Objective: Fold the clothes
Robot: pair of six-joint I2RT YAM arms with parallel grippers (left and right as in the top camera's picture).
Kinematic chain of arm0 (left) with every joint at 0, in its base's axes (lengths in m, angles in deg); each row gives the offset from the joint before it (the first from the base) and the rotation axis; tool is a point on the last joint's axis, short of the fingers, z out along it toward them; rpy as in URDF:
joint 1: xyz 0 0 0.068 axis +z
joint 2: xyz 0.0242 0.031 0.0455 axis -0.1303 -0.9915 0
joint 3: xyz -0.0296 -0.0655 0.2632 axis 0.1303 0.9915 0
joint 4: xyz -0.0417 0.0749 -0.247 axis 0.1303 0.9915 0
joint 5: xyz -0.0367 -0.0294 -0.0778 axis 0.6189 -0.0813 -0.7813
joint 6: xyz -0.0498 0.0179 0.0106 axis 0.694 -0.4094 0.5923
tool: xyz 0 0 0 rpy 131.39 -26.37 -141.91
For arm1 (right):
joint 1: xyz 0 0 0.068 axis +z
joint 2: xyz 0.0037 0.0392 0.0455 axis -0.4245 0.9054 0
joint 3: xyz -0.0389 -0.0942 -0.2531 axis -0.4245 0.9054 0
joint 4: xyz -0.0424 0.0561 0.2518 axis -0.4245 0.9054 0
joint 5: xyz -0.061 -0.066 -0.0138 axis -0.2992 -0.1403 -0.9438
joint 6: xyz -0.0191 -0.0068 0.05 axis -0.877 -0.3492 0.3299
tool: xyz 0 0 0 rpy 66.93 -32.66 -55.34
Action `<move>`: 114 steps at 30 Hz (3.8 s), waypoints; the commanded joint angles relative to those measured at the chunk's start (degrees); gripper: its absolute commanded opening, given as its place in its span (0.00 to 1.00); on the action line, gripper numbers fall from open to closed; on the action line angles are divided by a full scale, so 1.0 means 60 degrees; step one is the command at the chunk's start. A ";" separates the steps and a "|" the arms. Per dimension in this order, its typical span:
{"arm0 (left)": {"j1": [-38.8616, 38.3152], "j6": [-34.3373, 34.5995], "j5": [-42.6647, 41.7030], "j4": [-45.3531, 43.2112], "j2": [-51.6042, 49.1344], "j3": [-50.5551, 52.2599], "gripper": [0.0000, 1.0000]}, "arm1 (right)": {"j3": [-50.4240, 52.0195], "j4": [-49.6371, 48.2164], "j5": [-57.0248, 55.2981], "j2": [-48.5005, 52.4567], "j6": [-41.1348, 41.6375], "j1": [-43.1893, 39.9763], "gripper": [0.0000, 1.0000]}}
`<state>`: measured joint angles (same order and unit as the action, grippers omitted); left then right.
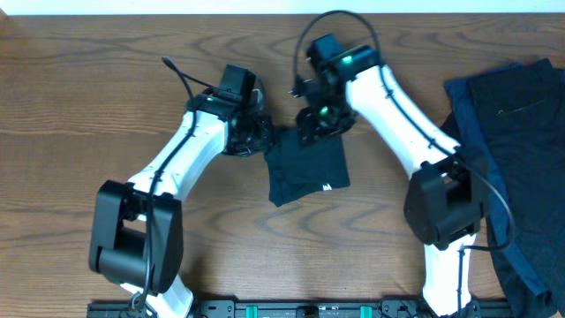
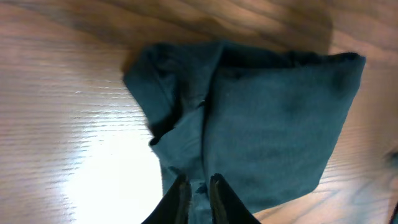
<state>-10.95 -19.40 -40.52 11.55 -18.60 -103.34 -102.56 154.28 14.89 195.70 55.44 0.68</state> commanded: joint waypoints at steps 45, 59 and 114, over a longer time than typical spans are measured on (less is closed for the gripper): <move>-0.1078 -0.0062 0.0346 -0.0911 -0.1213 0.0397 0.44 | -0.0153 -0.0204 -0.0772 0.0004 0.0058 -0.1807 0.58; -0.1158 -0.0029 0.0310 -0.0911 -0.1213 0.0408 0.07 | -0.0153 -0.0222 -0.0776 0.0004 0.0058 -0.1807 0.58; -0.1093 0.0044 0.2557 0.0525 -0.0688 0.0780 0.07 | 0.3289 -0.4823 0.3774 0.0004 0.0579 -0.1483 0.01</move>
<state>-17.68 -19.64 -26.73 14.55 -21.70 -99.52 -84.68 126.61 35.52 195.70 56.11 -8.47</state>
